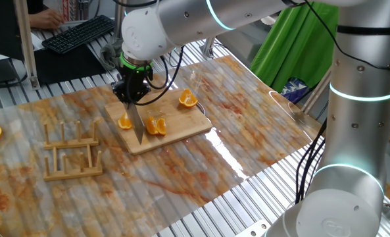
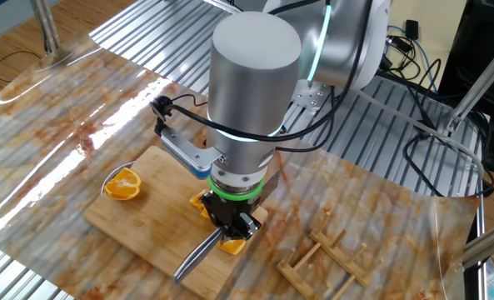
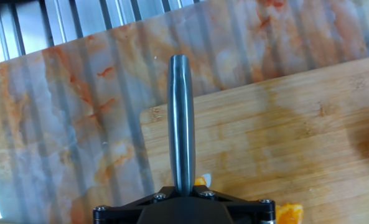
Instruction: Chop the orange
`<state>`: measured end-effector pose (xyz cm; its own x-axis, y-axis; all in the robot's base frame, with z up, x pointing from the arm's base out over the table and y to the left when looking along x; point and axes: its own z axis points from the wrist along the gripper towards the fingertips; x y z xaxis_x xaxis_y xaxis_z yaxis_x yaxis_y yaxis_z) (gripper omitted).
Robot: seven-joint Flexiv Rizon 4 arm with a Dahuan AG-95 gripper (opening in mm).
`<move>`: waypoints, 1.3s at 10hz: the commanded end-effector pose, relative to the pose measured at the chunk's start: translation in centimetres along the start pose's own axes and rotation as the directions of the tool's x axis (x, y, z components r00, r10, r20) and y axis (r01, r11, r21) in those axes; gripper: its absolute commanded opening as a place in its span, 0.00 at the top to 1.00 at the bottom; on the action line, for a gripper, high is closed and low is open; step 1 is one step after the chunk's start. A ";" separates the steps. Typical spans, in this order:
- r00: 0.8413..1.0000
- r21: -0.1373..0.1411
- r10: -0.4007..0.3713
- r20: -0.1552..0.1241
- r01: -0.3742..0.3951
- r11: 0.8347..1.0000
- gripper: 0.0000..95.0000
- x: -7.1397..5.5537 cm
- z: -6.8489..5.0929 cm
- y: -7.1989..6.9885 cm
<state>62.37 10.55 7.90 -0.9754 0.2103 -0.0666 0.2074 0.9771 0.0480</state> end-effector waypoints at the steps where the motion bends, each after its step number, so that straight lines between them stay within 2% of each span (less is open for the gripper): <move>1: 1.000 -0.003 -0.002 0.007 0.002 1.000 1.00 0.2 0.3 0.1; 3: 1.000 0.006 -0.007 0.011 0.007 1.000 1.00 0.5 0.7 0.0; 5: 1.000 0.003 -0.006 0.015 0.006 1.000 1.00 0.4 1.0 -0.1; 9: 0.999 -0.009 0.010 0.051 -0.010 1.000 1.00 0.0 1.9 0.7; 13: 0.998 -0.010 0.004 0.063 -0.004 1.000 1.00 0.0 2.1 0.8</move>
<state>62.72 11.48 6.03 -0.9681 0.2164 -0.1261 0.2103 0.9758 0.0600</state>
